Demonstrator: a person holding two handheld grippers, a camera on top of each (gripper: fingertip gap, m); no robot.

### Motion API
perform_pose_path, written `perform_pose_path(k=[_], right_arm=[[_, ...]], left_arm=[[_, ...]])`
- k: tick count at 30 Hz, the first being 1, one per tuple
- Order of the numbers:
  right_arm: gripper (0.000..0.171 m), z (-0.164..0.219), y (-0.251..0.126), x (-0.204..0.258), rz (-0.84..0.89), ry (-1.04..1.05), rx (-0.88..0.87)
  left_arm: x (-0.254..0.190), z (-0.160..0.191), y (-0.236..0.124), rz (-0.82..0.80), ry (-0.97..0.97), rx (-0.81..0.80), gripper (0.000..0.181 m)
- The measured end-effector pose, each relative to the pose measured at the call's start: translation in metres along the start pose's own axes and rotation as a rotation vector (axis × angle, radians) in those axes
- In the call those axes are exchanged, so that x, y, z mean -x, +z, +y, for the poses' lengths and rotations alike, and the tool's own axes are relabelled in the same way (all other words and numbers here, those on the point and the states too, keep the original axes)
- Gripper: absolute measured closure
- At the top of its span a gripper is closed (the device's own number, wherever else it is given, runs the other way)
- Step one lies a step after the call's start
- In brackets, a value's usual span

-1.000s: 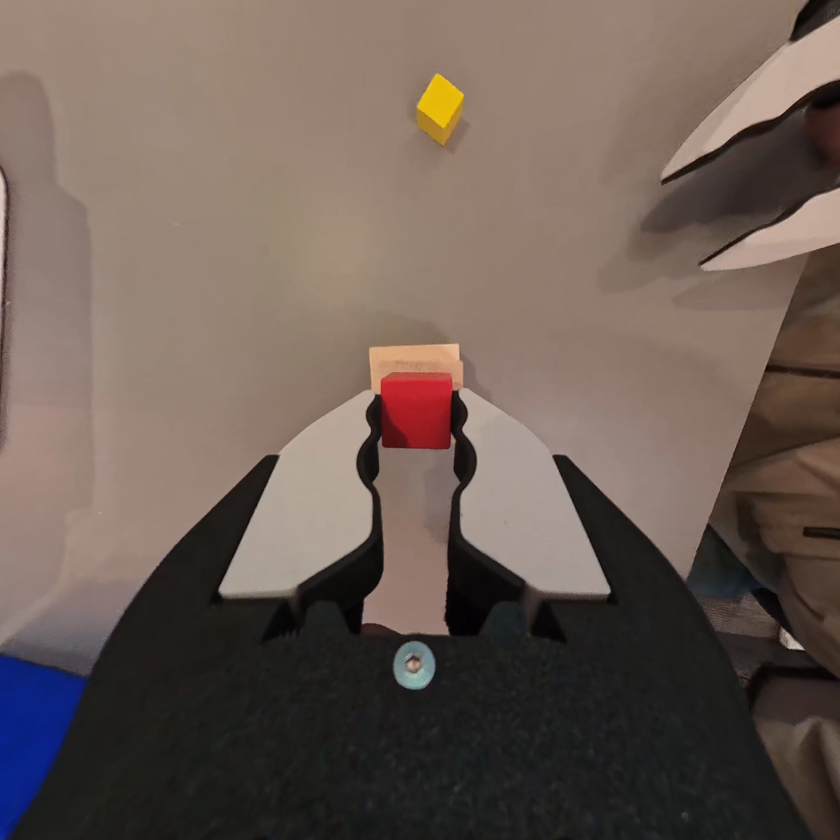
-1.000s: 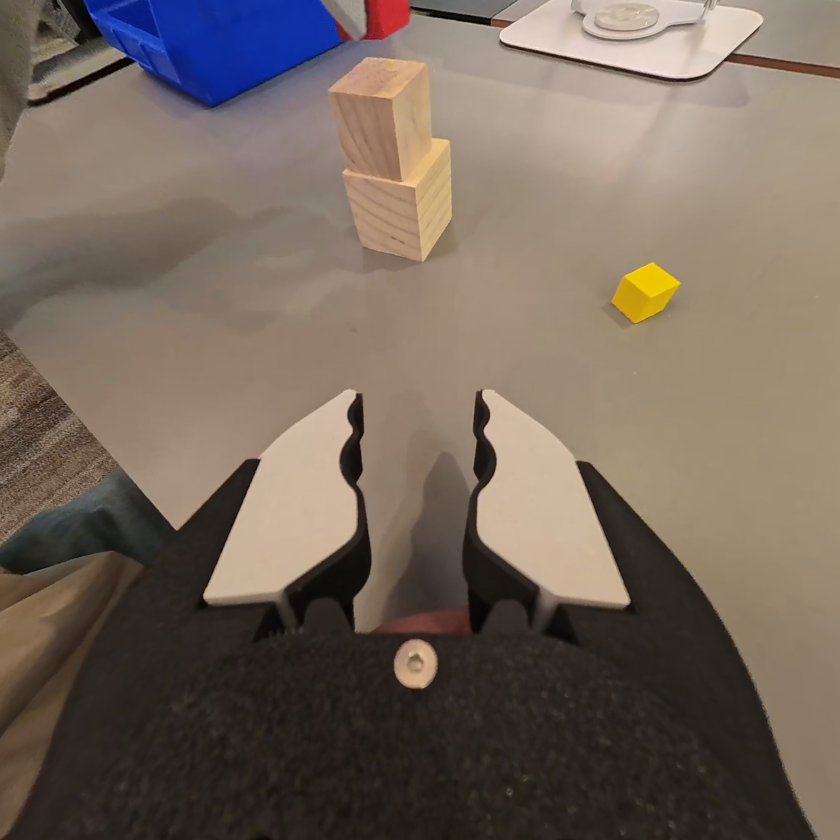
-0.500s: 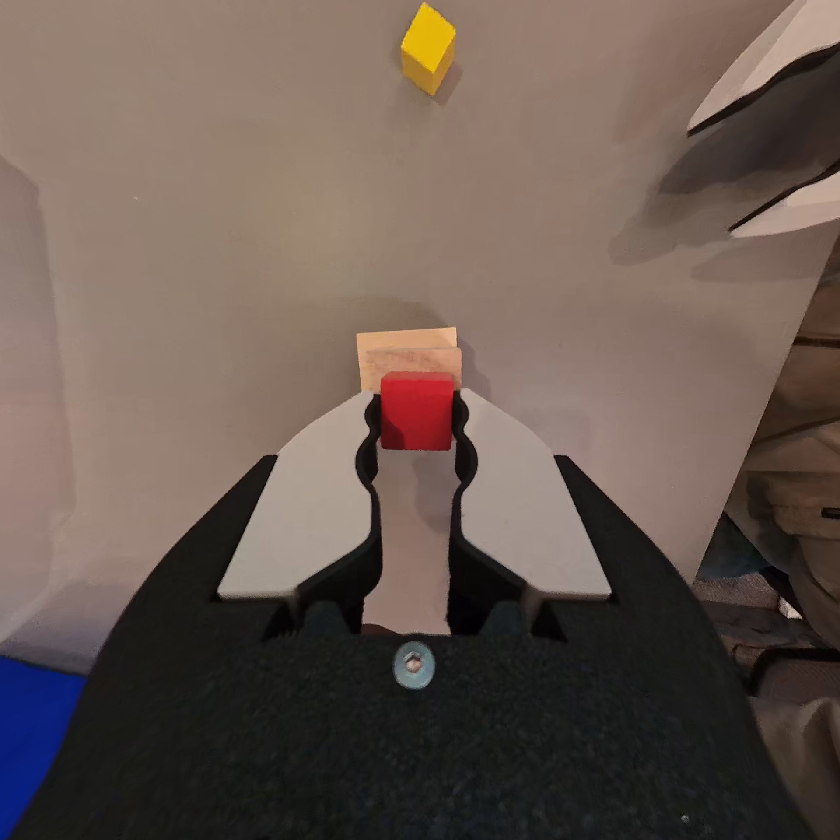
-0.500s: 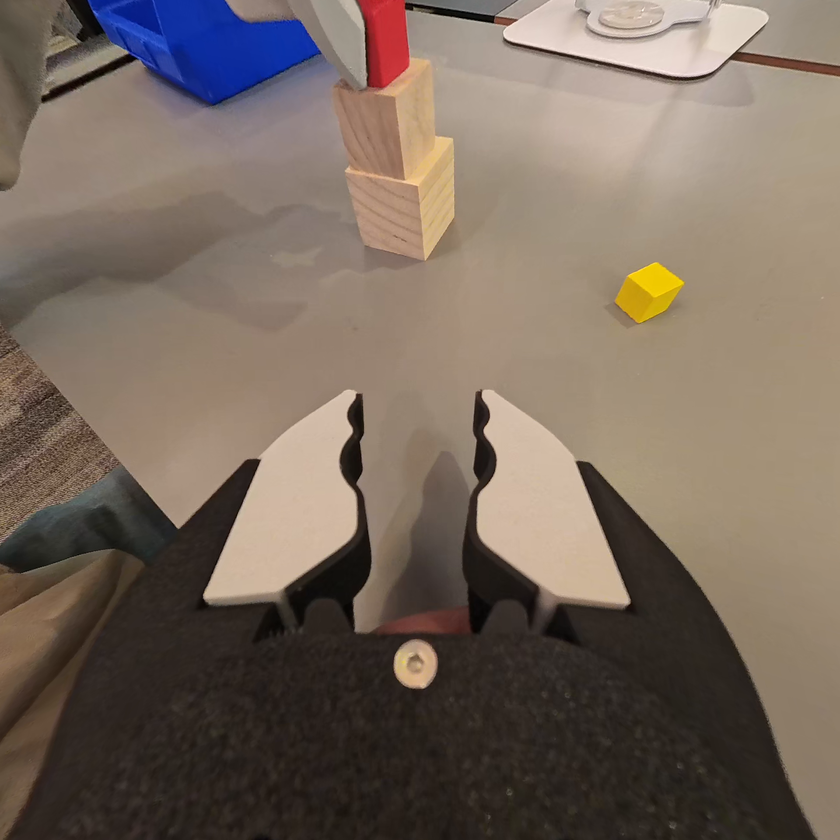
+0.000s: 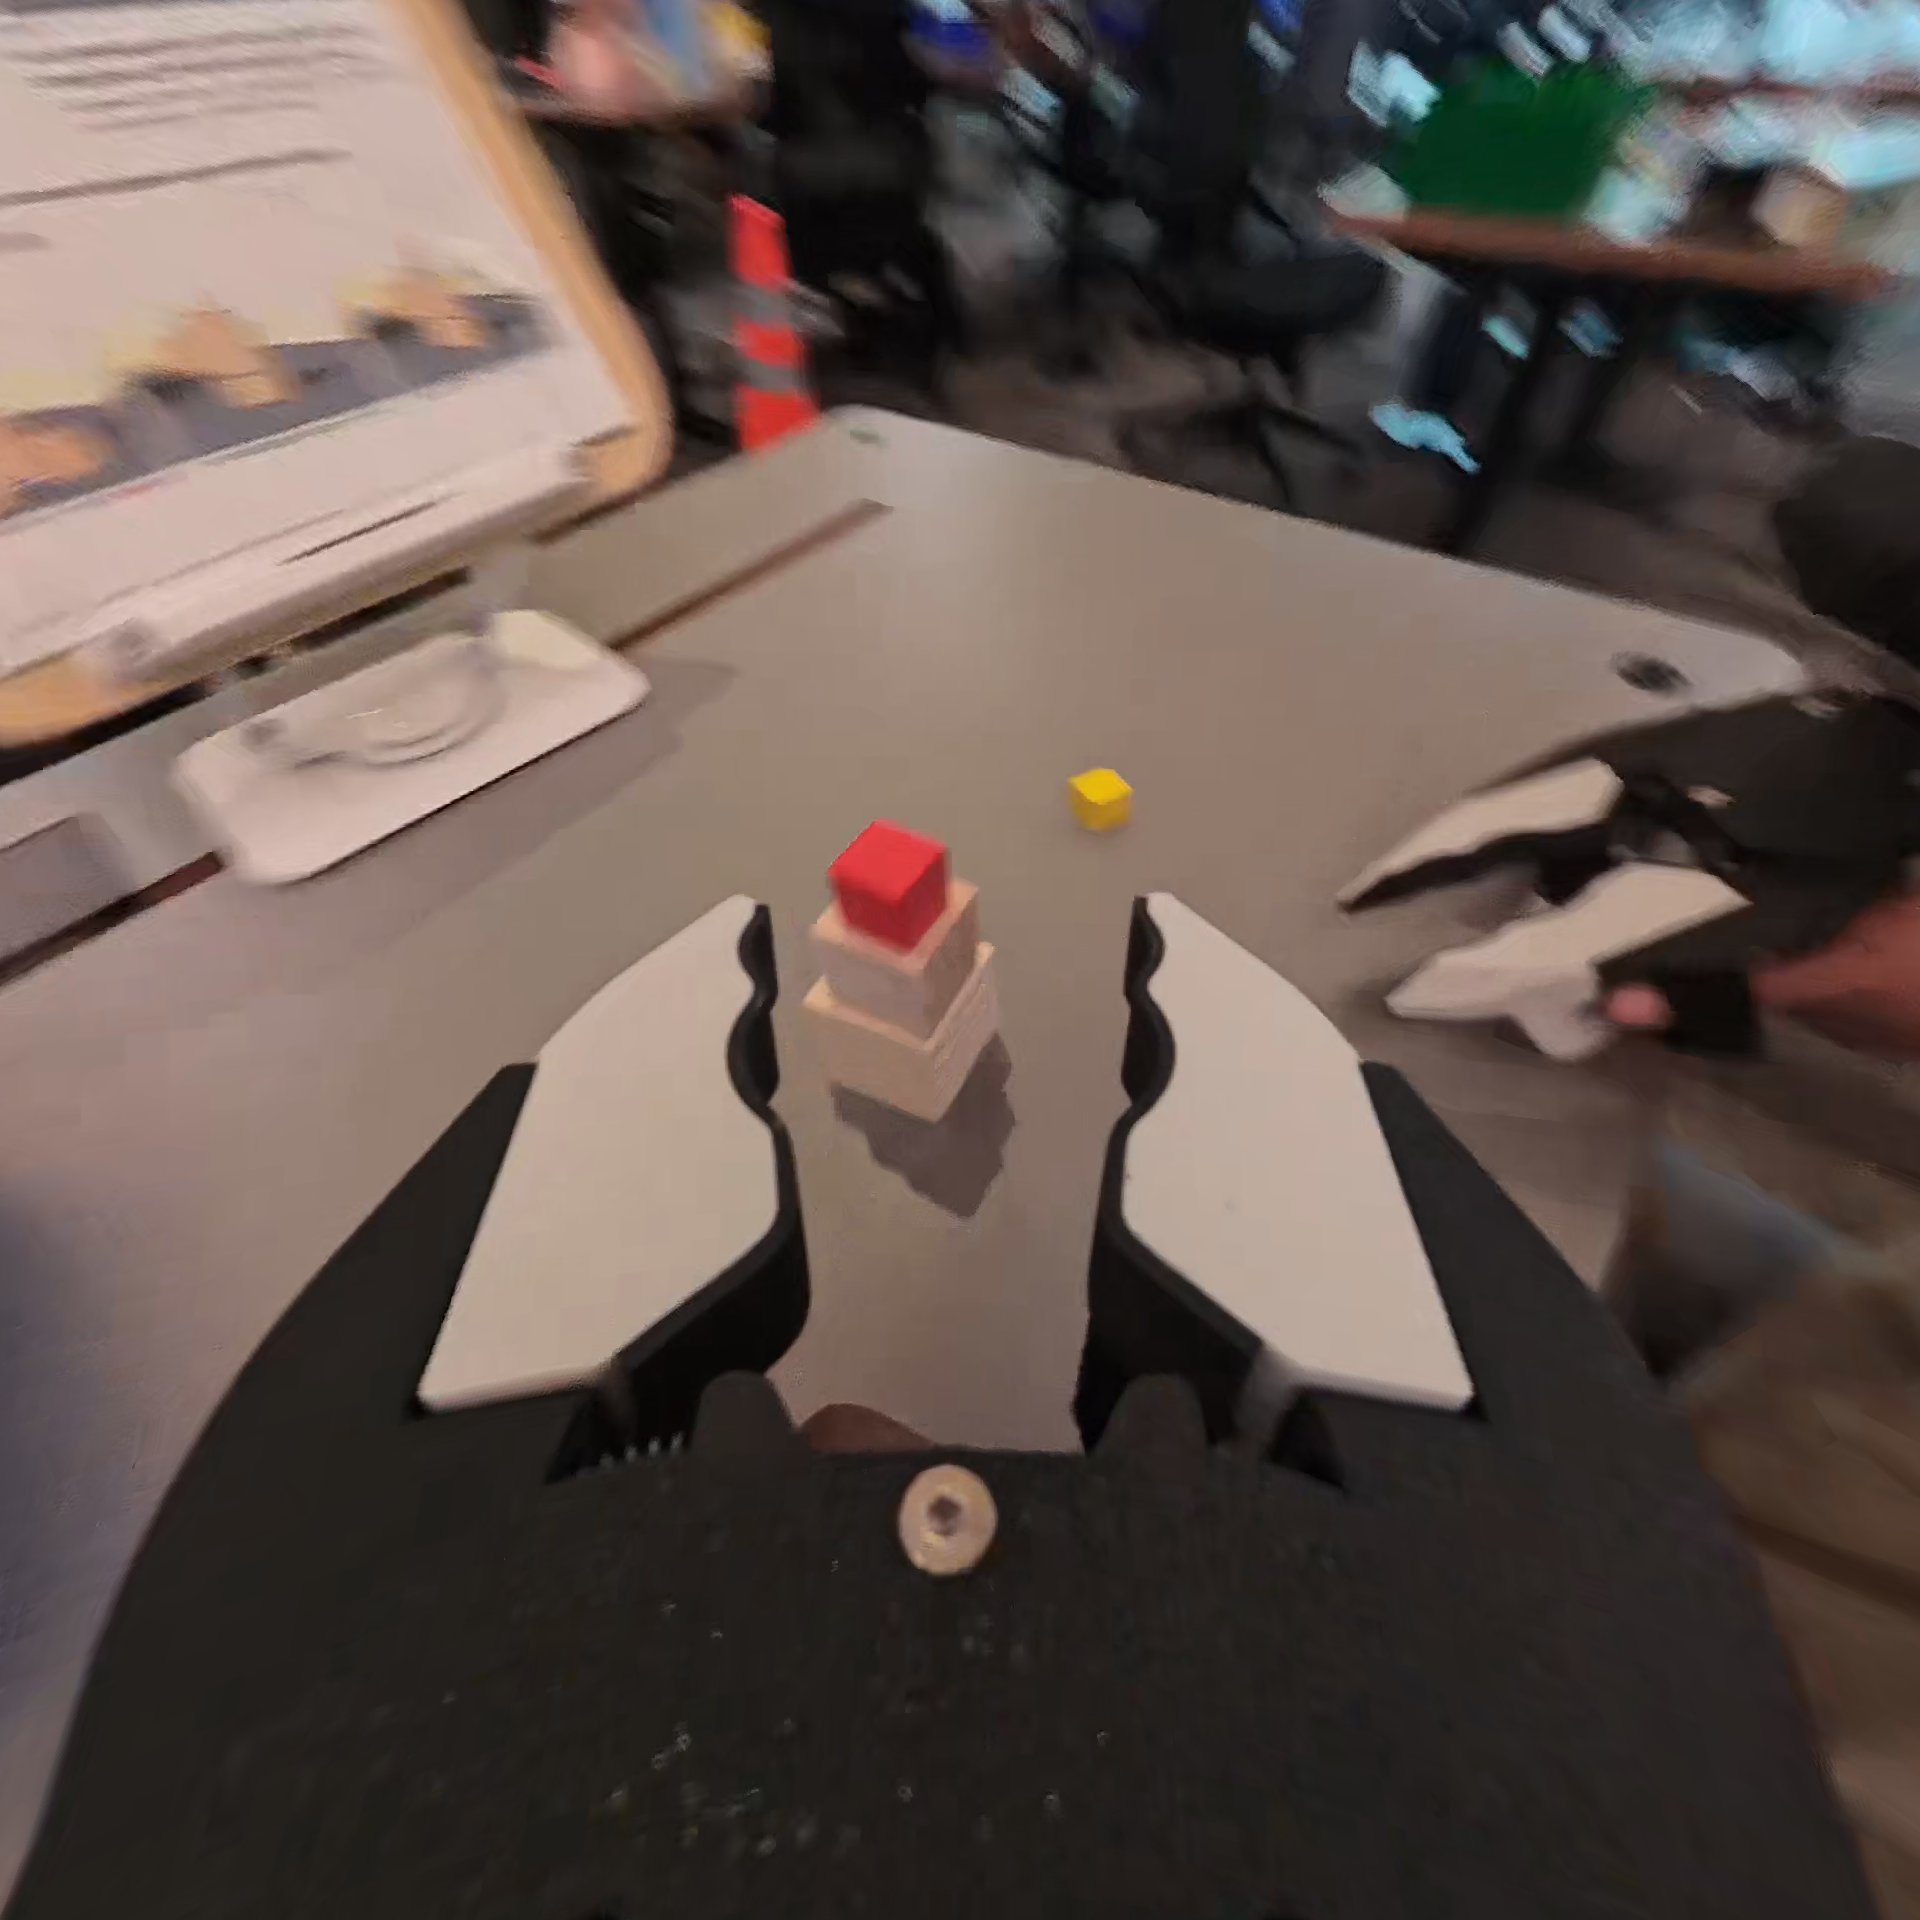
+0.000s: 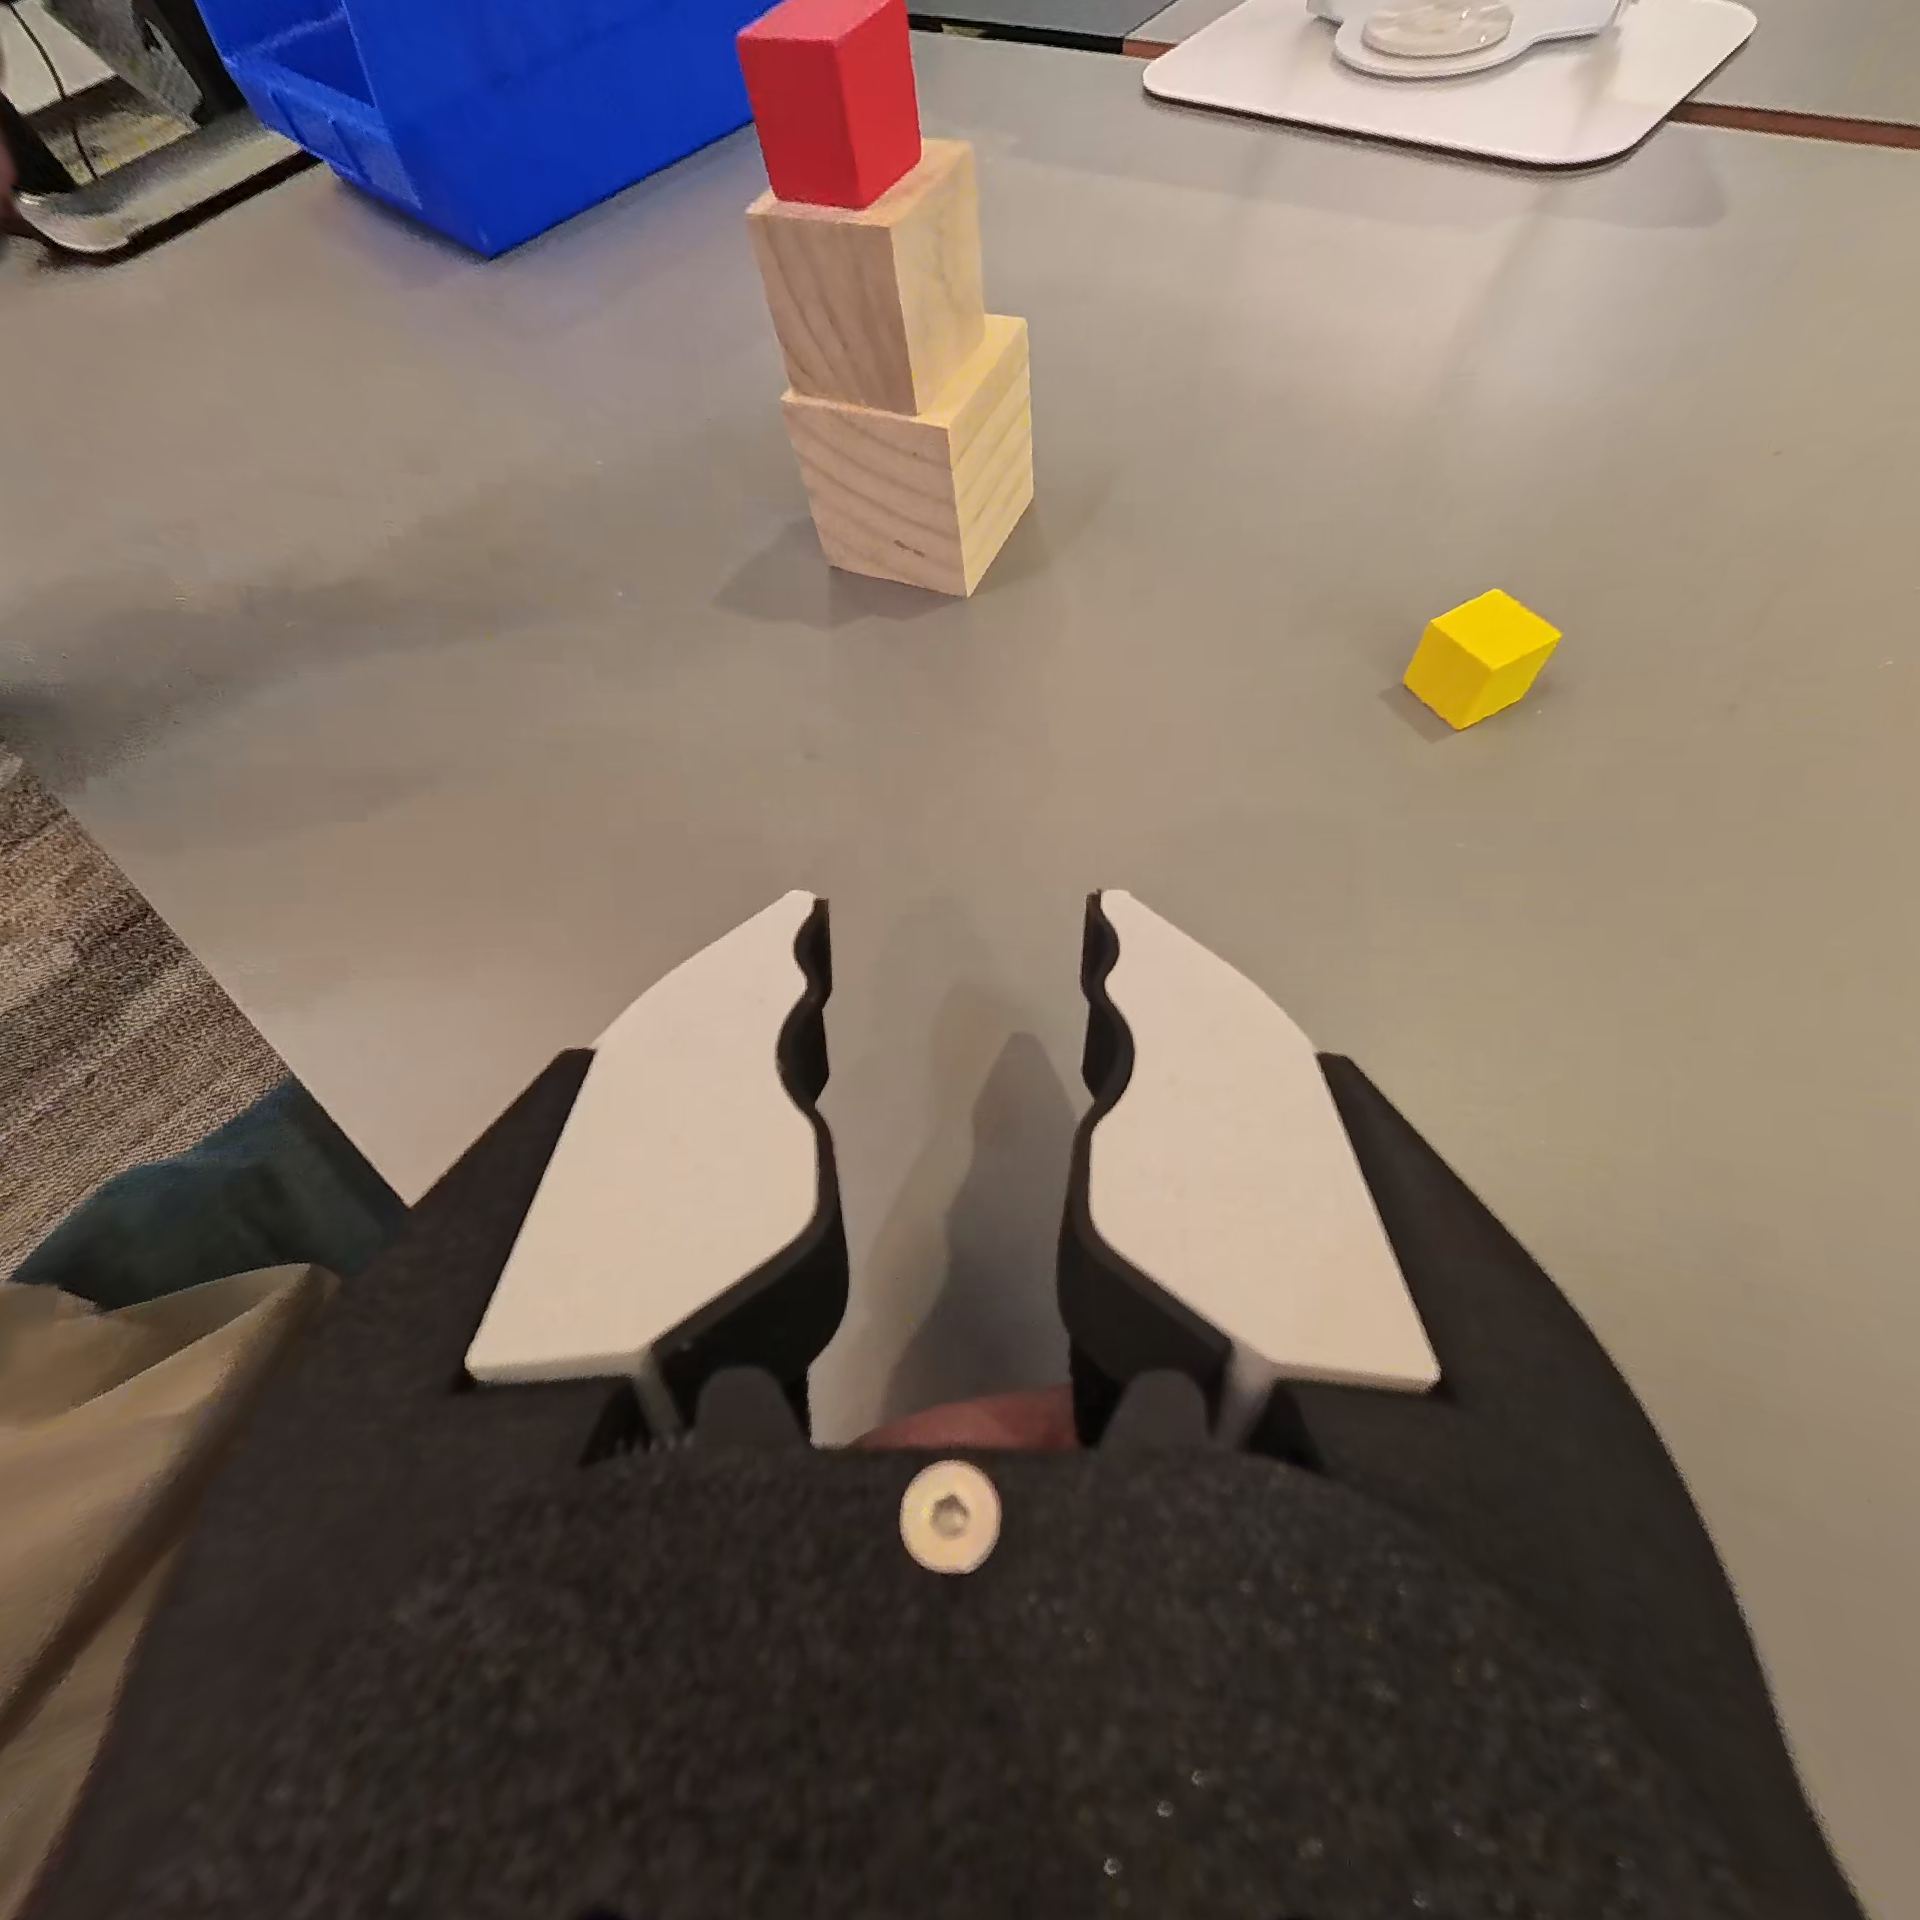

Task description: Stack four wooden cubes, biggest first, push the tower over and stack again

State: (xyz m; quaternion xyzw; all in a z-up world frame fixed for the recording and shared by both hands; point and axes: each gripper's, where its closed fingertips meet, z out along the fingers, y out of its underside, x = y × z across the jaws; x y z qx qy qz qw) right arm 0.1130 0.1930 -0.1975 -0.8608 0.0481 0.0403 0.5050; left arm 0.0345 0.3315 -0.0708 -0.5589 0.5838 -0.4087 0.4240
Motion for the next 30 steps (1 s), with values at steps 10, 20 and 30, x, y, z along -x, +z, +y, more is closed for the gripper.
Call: perform_pose_path(k=[10, 20, 30], right_arm=[[0.125, -0.002, 0.002, -0.003, 0.035, -0.027, 0.006], [0.122, -0.044, 0.049, -0.096, -0.068, -0.545, 0.462], [0.149, -0.019, 0.082, -0.126, -0.137, -0.623, 0.791]], left_arm=[[0.017, 0.098, -0.047, -0.534, -0.221, -0.089, 0.119], [0.022, 0.097, -0.049, -0.531, -0.122, -0.057, 0.122], [0.027, 0.08, -0.064, -0.526, -0.061, -0.084, 0.127]])
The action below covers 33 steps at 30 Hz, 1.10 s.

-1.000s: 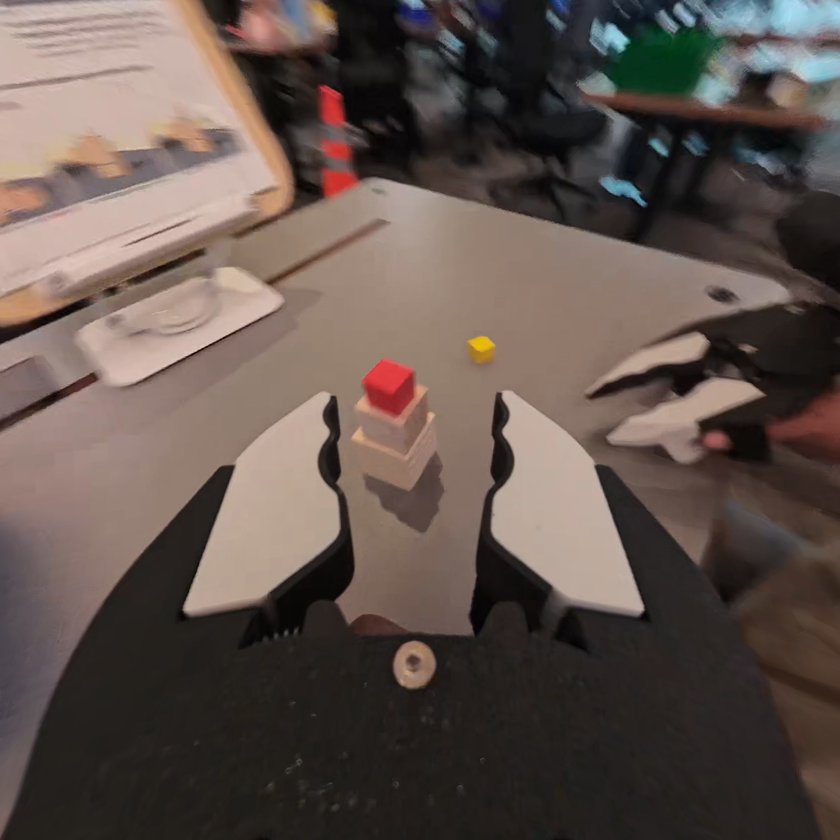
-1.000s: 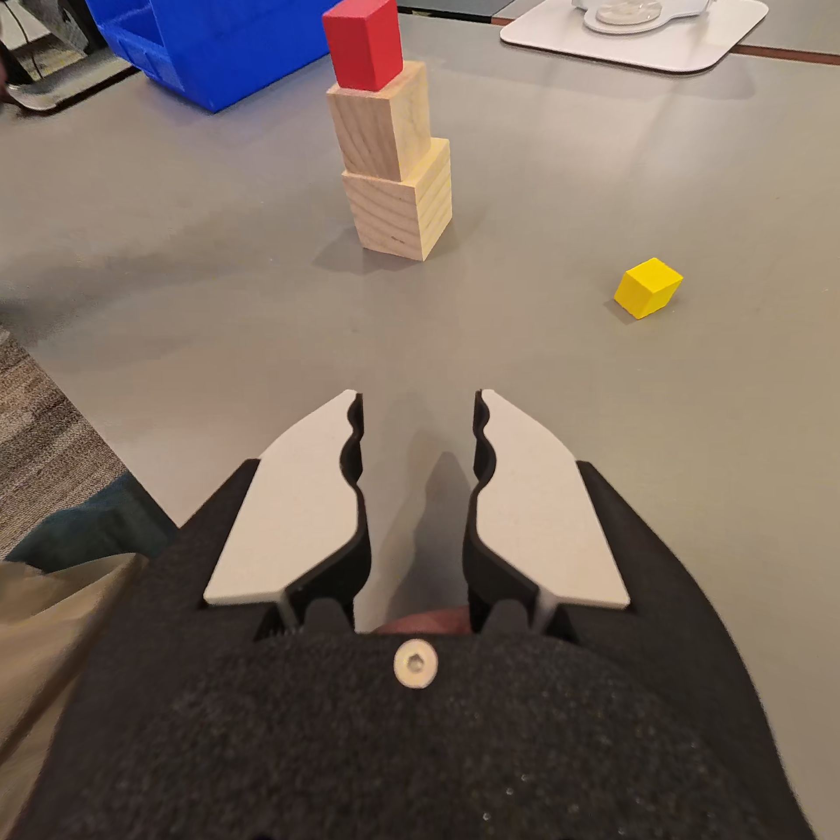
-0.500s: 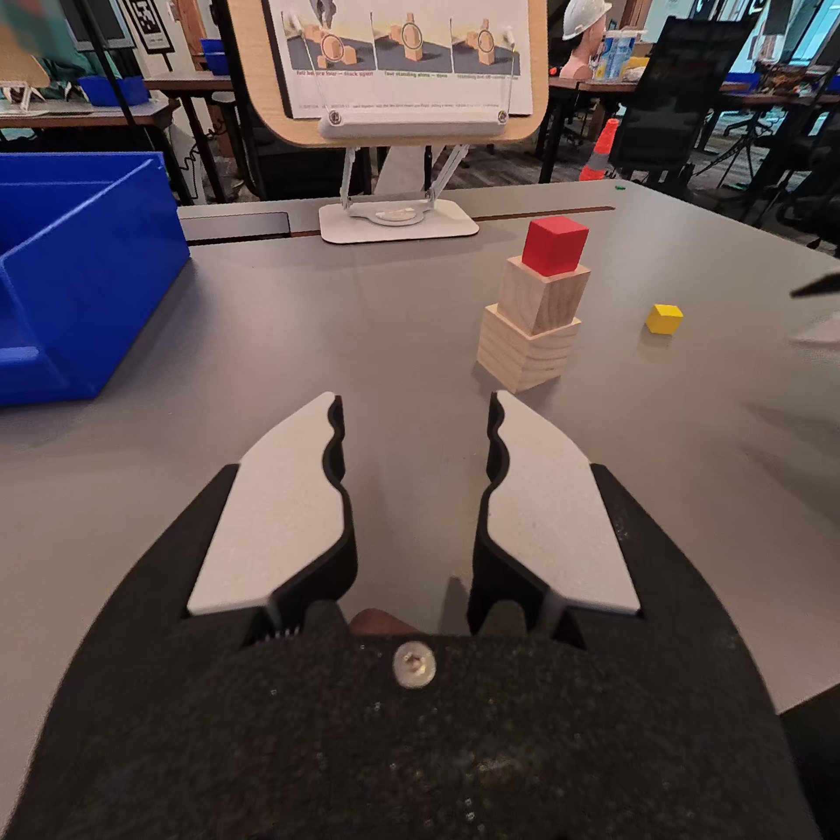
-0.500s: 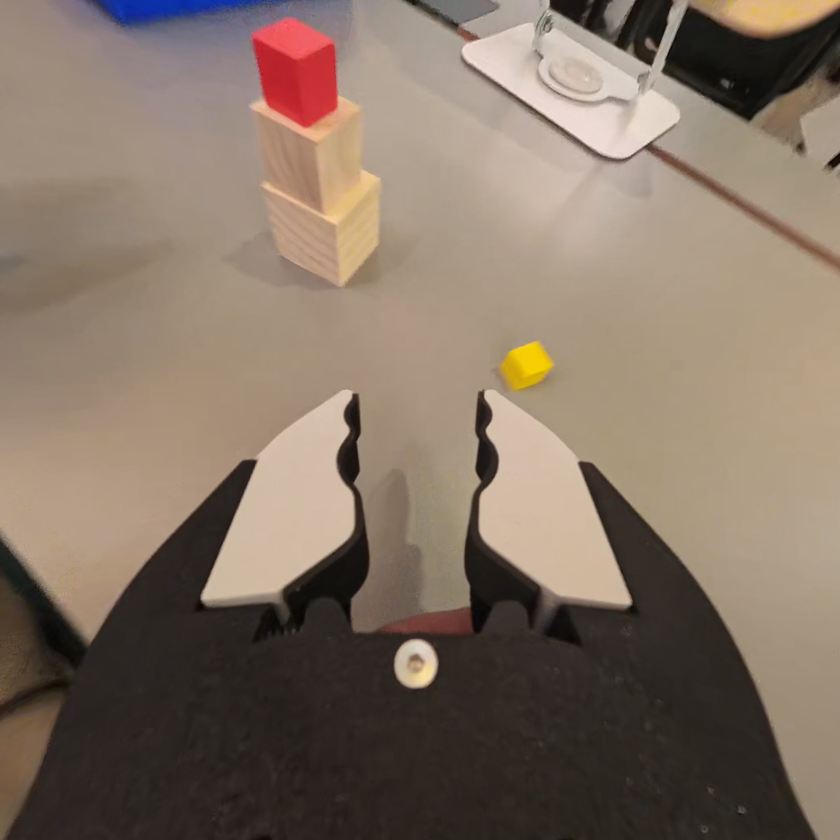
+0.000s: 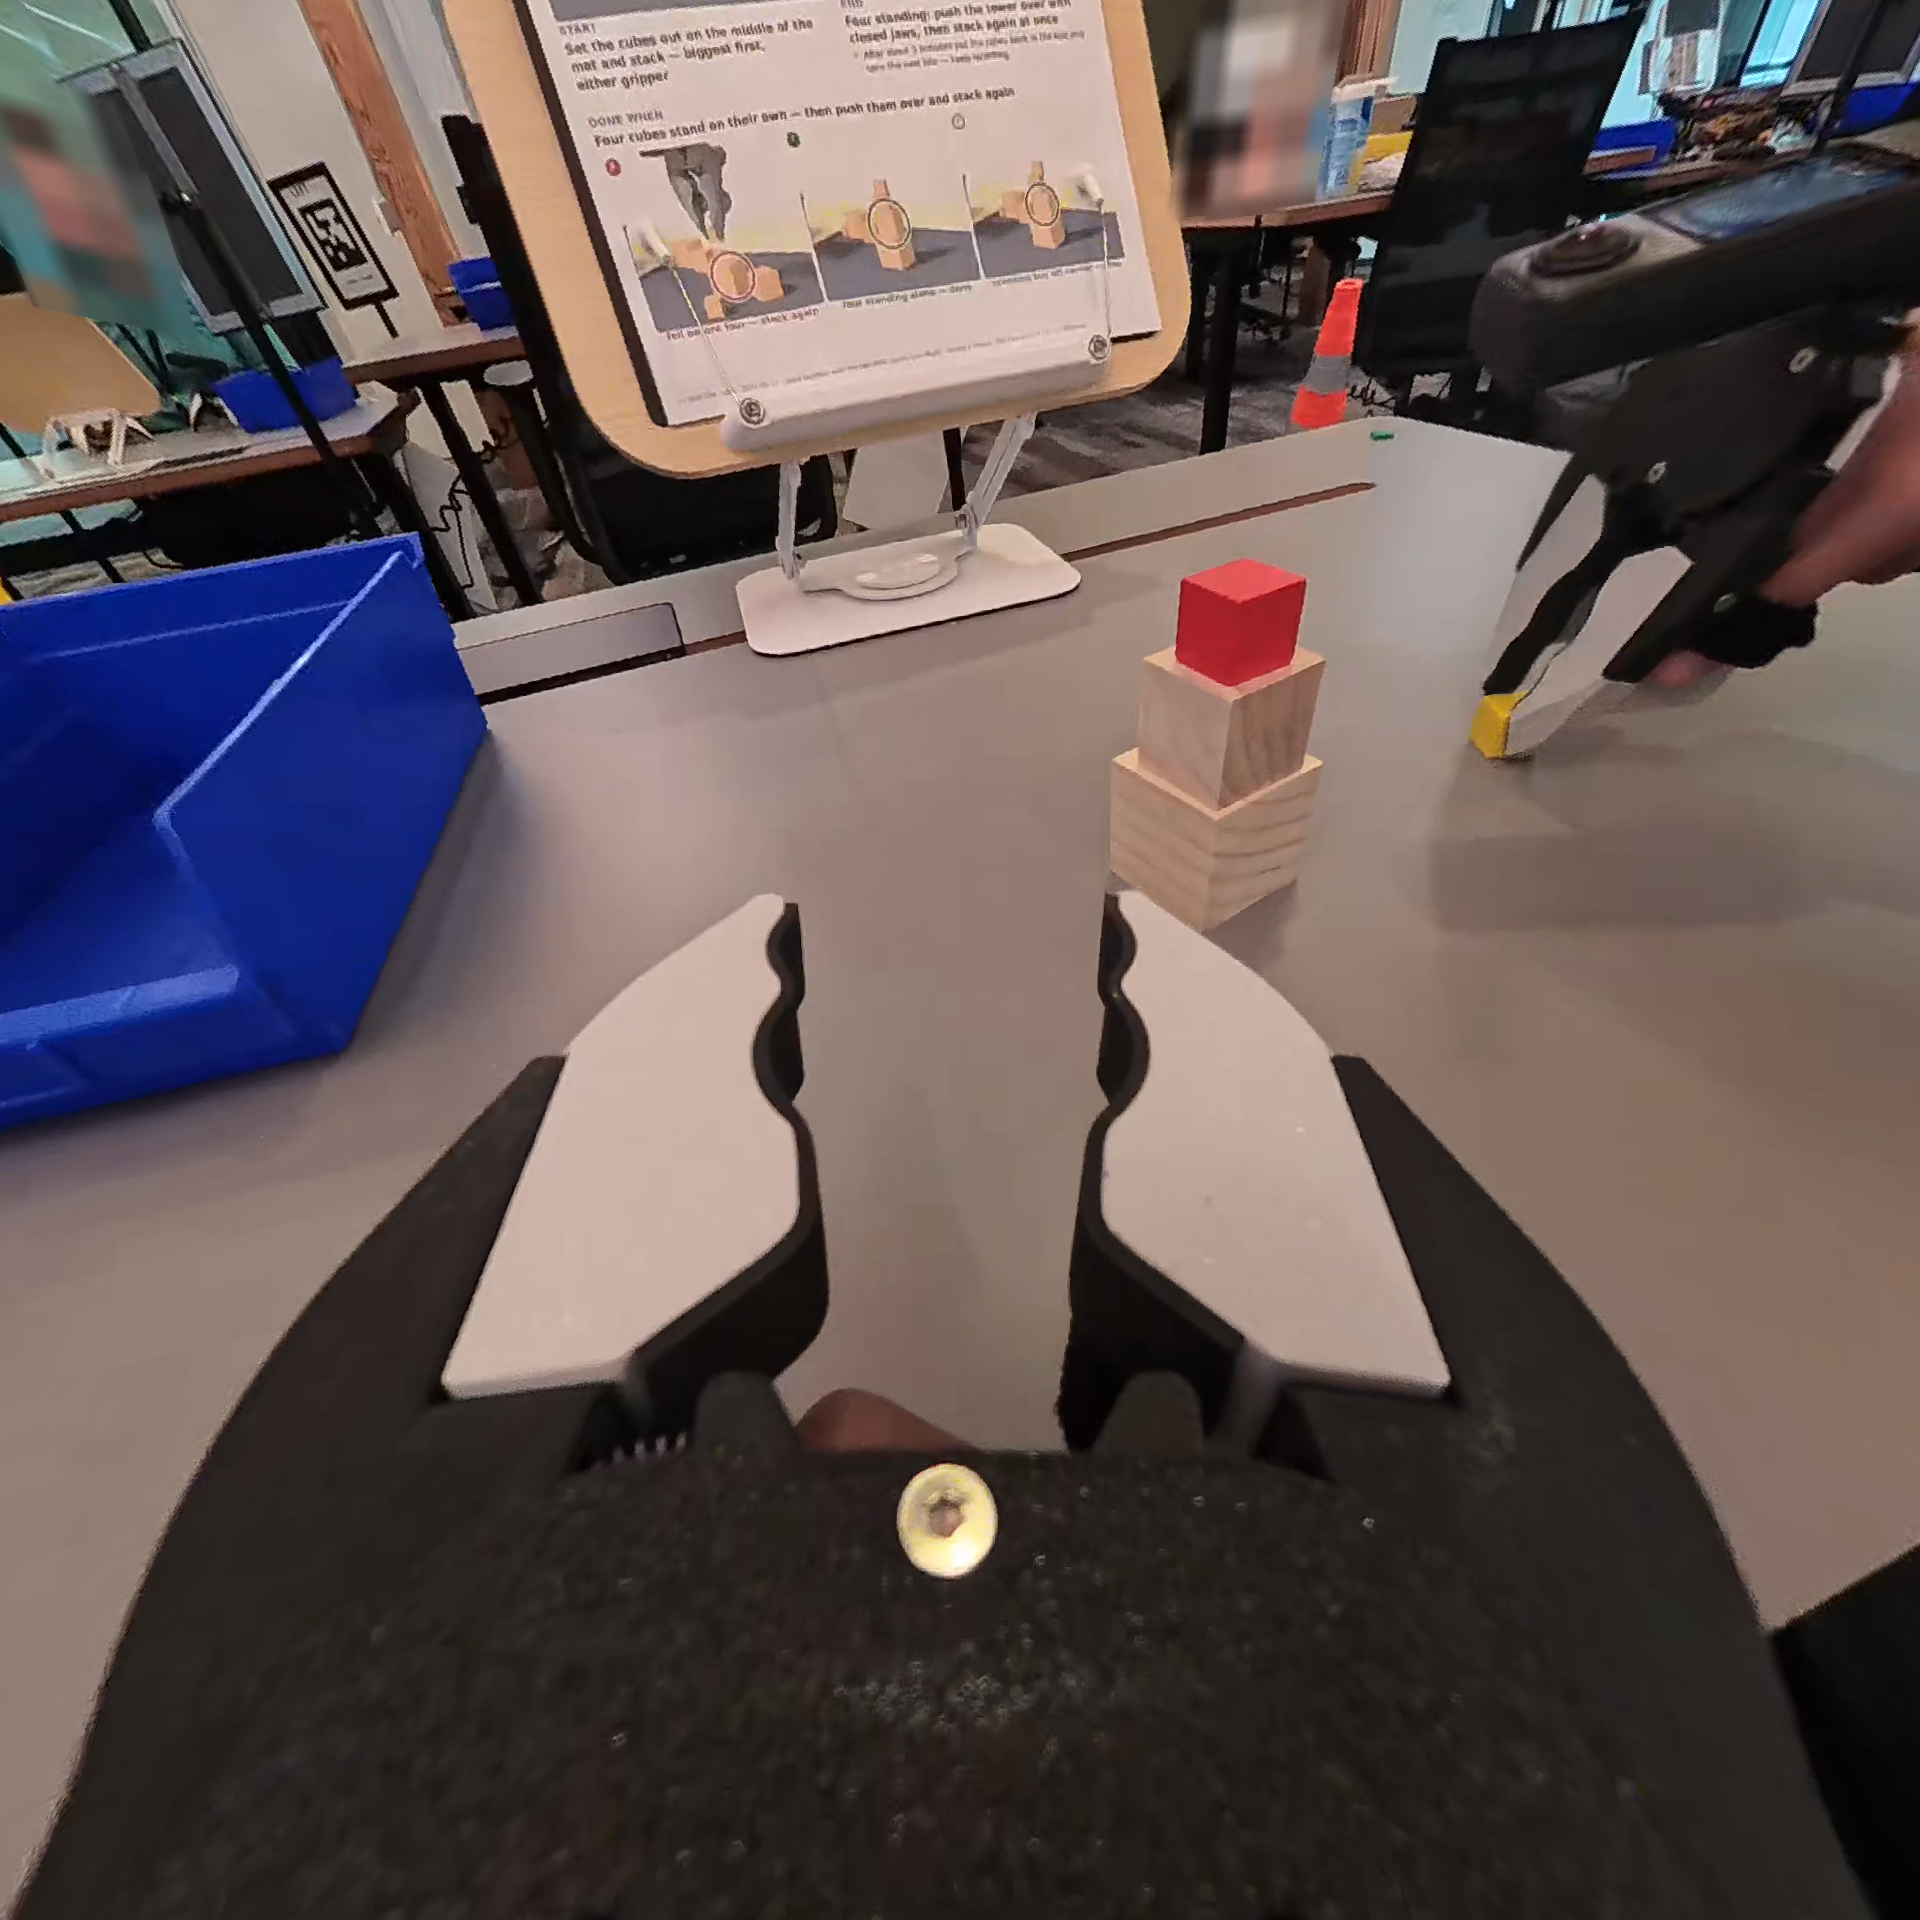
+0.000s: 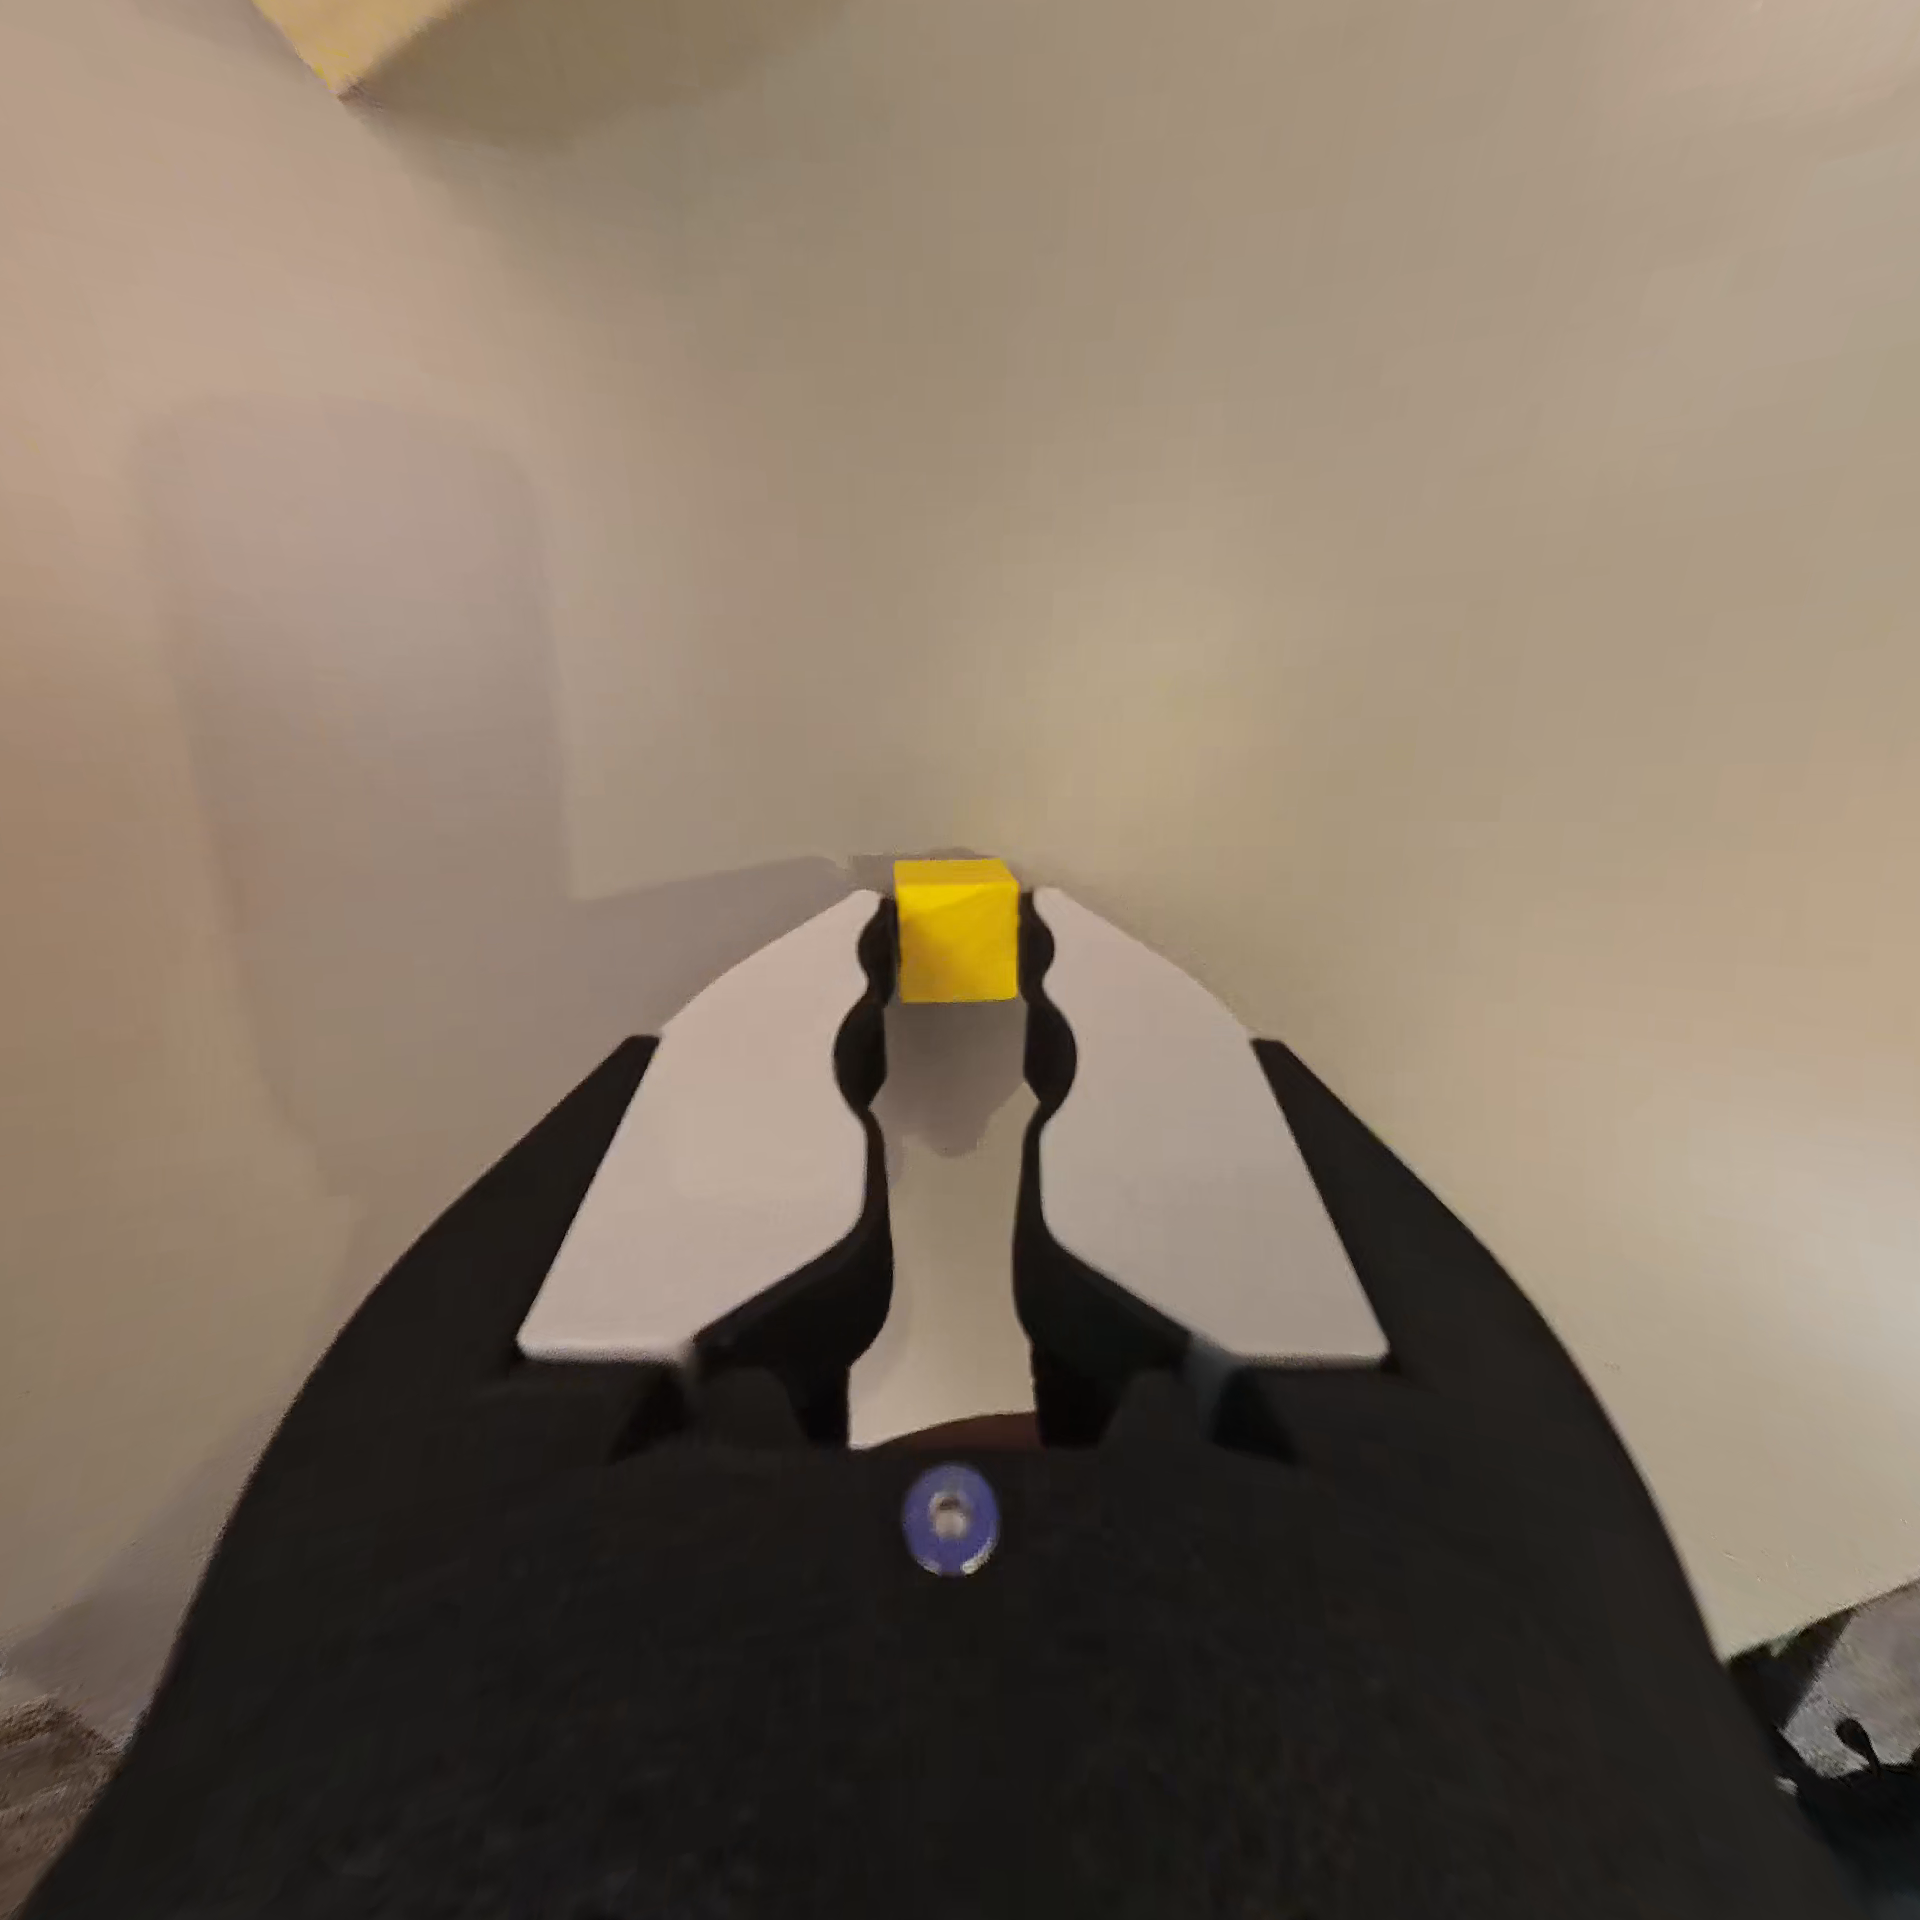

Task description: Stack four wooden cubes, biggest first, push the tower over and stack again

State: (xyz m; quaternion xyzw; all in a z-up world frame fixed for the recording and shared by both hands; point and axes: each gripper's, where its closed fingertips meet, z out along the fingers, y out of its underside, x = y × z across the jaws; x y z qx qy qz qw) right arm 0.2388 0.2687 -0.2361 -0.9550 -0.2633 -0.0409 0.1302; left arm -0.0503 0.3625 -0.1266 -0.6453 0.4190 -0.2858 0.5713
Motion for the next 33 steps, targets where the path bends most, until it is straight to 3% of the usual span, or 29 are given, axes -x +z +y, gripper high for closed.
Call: perform_pose_path(k=[3, 9, 13, 18, 28, 33], right_arm=[[0.15, -0.016, -0.017, 0.0, 0.026, -0.049, -0.037], [0.15, -0.124, -0.099, 0.037, 0.026, -0.247, -0.343], [0.149, -0.165, -0.11, 0.056, -0.043, -0.348, -0.317], [0.149, -0.173, -0.092, 0.058, -0.095, -0.388, -0.192], [0.149, -0.169, -0.088, 0.059, -0.115, -0.373, -0.142], [0.133, -0.171, -0.098, 0.056, -0.096, -0.348, -0.204]], left_arm=[[0.001, 0.002, -0.002, 0.015, -0.012, -0.002, 0.128], [0.0, 0.014, 0.0, 0.041, -0.057, 0.02, 0.13], [-0.006, 0.02, 0.001, 0.063, -0.058, 0.04, 0.13], [-0.016, 0.021, -0.002, 0.078, -0.021, 0.037, 0.131], [-0.025, 0.025, 0.0, 0.111, -0.007, 0.054, 0.132], [-0.027, 0.027, 0.0, 0.116, -0.005, 0.061, 0.132]])
